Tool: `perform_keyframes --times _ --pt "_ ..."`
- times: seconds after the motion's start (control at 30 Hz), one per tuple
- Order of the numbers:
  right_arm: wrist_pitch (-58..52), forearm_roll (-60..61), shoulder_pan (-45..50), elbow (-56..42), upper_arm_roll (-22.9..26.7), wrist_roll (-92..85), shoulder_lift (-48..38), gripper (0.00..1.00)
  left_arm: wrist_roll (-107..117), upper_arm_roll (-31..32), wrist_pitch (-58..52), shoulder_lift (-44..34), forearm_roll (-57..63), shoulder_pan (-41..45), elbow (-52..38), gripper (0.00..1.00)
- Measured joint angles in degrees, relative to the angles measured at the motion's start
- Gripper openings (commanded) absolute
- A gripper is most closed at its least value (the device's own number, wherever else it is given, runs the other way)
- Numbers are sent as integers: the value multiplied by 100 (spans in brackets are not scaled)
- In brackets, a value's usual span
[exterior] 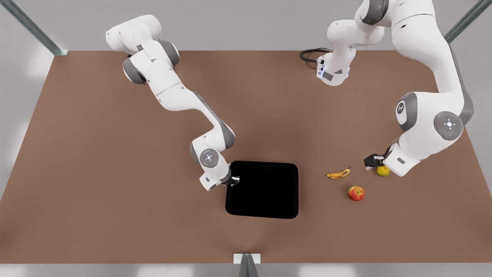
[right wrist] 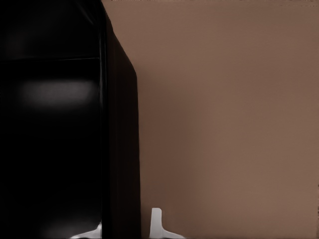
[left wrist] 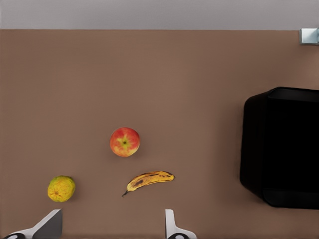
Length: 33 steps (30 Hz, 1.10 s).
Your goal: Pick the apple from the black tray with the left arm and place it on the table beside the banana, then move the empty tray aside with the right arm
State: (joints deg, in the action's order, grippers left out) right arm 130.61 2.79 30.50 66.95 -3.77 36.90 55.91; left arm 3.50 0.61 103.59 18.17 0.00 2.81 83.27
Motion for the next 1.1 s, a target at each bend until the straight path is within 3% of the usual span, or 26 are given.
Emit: perform_keyframes --times 0.1,0.3,0.5,0.77,0.9,1.1 --pt "-18 104 0 -18 0 -75 -18 33 10 0 -1 0 4 0 -1 100" --pt "-157 226 5 -46 -6 -232 -135 8 26 0 3 0 13 0 1 100" --pt "-627 273 6 -55 -9 -427 -614 5 37 0 5 5 20 8 -1 100" --pt "-2667 309 -280 -47 337 -1096 -1728 4 47 0 12 16 31 3 -9 100" --pt "-3649 572 -330 -51 1223 -1704 -2058 3 48 0 10 18 34 0 -8 100" --pt "-4872 1118 -348 -57 3066 -2936 -2404 2 49 14 7 18 38 52 -61 100"
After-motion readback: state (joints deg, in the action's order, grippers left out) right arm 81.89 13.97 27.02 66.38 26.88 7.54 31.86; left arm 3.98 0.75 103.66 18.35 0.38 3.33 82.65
